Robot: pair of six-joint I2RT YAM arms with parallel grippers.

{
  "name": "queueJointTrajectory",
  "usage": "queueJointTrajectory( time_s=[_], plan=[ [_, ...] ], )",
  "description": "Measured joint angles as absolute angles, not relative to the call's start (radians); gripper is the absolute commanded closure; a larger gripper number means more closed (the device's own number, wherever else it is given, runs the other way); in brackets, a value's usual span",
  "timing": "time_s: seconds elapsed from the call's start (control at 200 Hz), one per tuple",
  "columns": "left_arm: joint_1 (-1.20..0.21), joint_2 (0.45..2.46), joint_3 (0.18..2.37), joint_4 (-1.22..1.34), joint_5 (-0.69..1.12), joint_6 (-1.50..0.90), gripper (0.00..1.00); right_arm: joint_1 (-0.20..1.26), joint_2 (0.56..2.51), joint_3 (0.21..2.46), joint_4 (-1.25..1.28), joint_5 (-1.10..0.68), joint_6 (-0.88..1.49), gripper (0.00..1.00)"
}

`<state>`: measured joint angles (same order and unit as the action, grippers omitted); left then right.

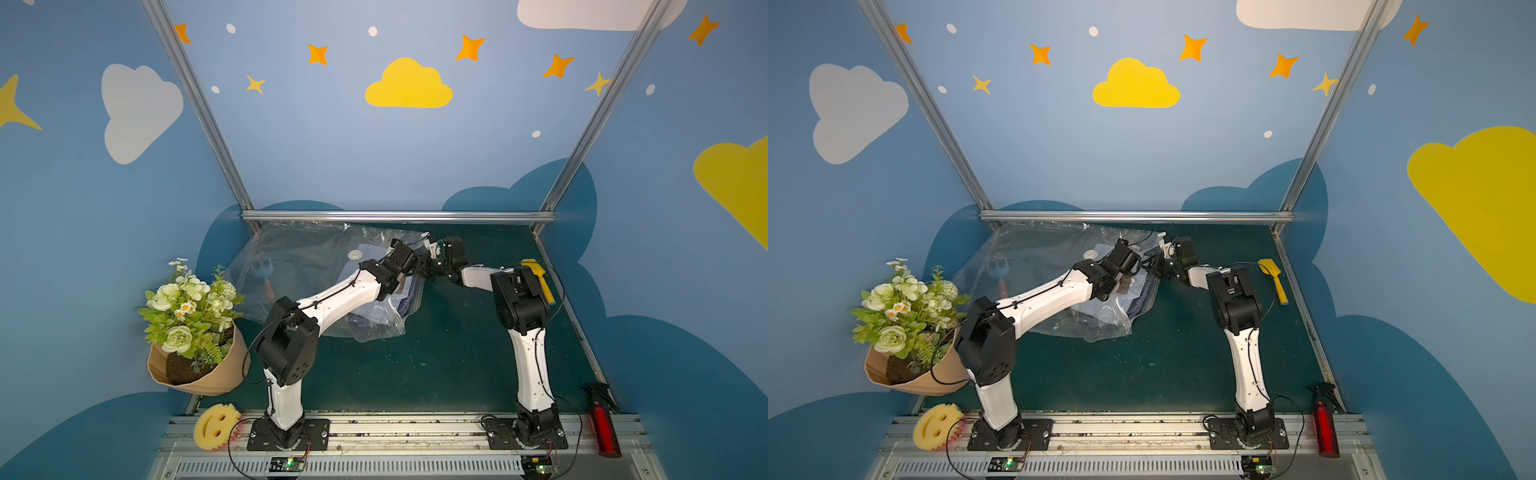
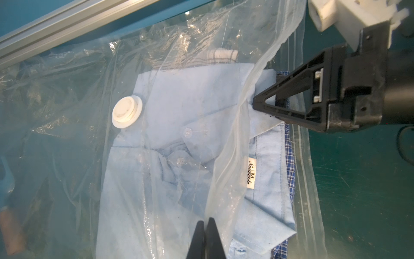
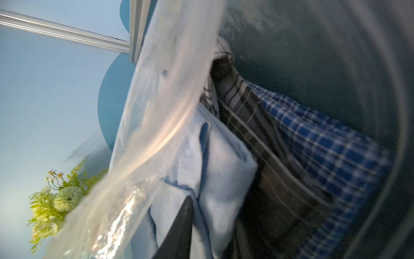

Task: Take the shirt out of the vacuum bag
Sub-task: Take out the shirt from the vacuum bag.

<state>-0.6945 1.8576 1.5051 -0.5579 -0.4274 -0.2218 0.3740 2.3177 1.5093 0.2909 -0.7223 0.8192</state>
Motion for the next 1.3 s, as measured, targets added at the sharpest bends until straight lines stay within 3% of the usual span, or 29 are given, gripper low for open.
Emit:
queueJointTrajectory(
  time_s=[0.285, 1.302],
  plan=[
    [-0.685, 1.858, 1.478, -0.552, -0.411, -0.223, 0.96, 0.398, 2.295, 1.509, 0.257, -0.697, 0.81, 1.0],
    [-0.653, 1.857, 1.441, -0.498, -0.377, -0.235, 0.96, 0.337, 2.054, 1.457, -0.092, -0.649, 0.701, 1.0]
  ],
)
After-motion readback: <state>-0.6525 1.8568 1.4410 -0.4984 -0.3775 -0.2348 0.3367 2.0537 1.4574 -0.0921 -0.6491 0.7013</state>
